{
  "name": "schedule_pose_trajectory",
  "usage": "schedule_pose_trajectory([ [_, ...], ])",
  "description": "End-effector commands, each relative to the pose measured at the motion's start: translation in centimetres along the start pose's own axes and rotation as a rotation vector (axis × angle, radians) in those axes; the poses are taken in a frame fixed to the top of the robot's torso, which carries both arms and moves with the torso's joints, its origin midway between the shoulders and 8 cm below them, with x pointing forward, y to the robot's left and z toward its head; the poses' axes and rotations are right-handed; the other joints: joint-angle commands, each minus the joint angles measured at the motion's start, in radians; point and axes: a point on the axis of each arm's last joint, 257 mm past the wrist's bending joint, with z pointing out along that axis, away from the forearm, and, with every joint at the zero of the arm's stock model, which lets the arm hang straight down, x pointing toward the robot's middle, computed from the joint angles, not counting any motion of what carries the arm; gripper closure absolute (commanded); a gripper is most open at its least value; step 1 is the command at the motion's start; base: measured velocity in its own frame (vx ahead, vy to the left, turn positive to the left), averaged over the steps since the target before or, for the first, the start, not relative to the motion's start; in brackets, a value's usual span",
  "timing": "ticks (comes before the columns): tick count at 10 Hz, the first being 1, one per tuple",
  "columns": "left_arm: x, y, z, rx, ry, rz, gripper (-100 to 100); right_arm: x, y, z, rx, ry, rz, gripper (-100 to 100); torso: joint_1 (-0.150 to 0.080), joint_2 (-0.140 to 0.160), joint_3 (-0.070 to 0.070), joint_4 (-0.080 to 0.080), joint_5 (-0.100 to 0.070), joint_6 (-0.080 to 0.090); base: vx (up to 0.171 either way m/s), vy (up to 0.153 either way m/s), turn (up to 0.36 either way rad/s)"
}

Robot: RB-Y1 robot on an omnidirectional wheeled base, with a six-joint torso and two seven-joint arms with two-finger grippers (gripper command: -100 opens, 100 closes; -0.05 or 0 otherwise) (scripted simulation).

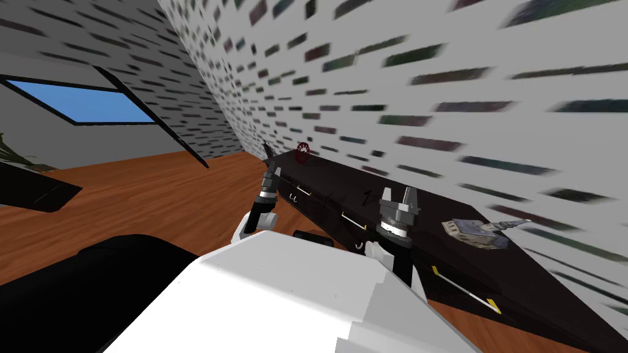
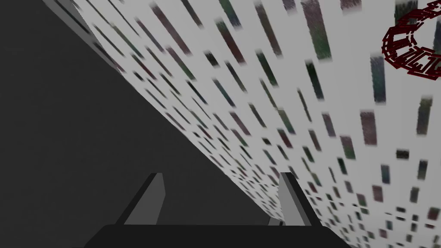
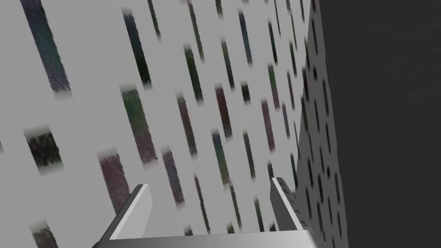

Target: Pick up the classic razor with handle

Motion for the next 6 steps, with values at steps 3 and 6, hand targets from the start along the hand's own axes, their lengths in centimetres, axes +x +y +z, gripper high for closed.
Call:
schedule_pose_trajectory([
  [3, 0.0, 0.0, 0.0, 0.000, 0.000, 0.000, 0, -1.6, -2.4, -1.7, 0.113, 0.036, -0.053, -100, 0.002, 0.001, 0.000, 0.000, 0.001, 0.000, -0.010, 0.045, 0.102],
  [6, 0.0, 0.0, 0.0, 0.000, 0.000, 0.000, 0, -4.4, -5.0, -4.4, 0.252, 0.037, -0.106, -100, 0.006, 0.002, 0.001, 0.000, 0.001, 0.000, -0.027, 0.095, 0.121],
])
